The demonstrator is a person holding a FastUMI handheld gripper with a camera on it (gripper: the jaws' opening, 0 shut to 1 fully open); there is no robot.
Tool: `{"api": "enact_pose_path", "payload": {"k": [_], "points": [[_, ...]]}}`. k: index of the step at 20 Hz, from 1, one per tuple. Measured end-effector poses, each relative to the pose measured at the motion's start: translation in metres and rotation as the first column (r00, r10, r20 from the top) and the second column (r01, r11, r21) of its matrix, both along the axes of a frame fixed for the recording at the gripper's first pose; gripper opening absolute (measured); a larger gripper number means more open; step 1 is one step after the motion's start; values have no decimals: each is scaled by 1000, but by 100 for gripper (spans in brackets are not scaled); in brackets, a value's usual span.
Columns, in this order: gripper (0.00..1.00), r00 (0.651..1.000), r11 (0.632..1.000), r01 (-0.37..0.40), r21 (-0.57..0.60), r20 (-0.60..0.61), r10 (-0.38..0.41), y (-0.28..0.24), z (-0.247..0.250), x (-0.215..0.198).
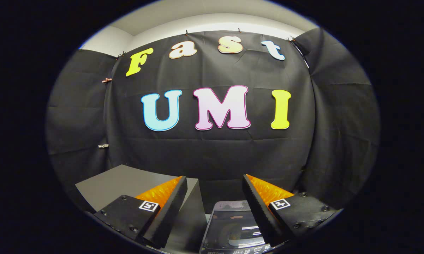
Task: Put the clothes into the washing machine and then close the washing machine lid.
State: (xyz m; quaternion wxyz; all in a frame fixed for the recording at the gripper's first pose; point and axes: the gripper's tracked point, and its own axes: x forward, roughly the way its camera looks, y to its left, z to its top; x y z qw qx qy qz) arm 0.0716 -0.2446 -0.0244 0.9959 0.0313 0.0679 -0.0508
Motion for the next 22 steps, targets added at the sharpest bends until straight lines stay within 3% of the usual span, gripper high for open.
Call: {"api": "enact_pose_path", "payload": {"k": [22], "points": [[98, 1000, 1000, -13, 1, 8, 13, 1, 17, 3]]}}
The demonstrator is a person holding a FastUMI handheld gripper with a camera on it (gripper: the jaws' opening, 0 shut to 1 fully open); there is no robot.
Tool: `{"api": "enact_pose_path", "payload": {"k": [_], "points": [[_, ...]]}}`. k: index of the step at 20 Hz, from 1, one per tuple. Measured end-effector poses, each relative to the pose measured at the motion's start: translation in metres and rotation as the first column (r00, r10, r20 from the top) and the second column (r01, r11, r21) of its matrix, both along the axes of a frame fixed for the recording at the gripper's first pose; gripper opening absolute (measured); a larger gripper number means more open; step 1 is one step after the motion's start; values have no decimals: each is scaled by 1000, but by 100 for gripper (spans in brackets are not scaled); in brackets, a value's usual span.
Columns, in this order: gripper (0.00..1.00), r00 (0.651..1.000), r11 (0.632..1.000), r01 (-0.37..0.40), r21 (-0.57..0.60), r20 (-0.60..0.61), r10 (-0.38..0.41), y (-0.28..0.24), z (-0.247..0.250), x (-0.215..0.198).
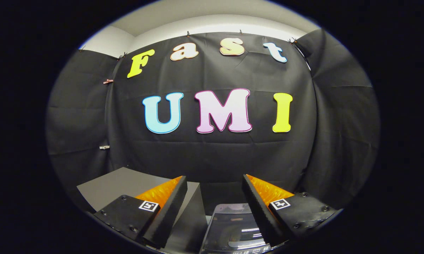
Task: Put the clothes into the washing machine and then close the washing machine lid.
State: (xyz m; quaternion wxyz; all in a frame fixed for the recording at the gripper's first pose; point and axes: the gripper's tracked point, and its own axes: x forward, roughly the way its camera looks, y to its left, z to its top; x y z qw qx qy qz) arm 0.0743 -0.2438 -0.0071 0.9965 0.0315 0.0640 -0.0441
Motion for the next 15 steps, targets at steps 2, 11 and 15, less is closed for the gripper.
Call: {"api": "enact_pose_path", "payload": {"k": [2, 11, 15], "points": [[98, 1000, 1000, 0, 2, 2, 0, 0, 2, 0], [98, 1000, 1000, 2, 0, -1, -2, -1, 0, 0], [99, 1000, 1000, 2, 6, -3, -2, -1, 1, 1]]}}
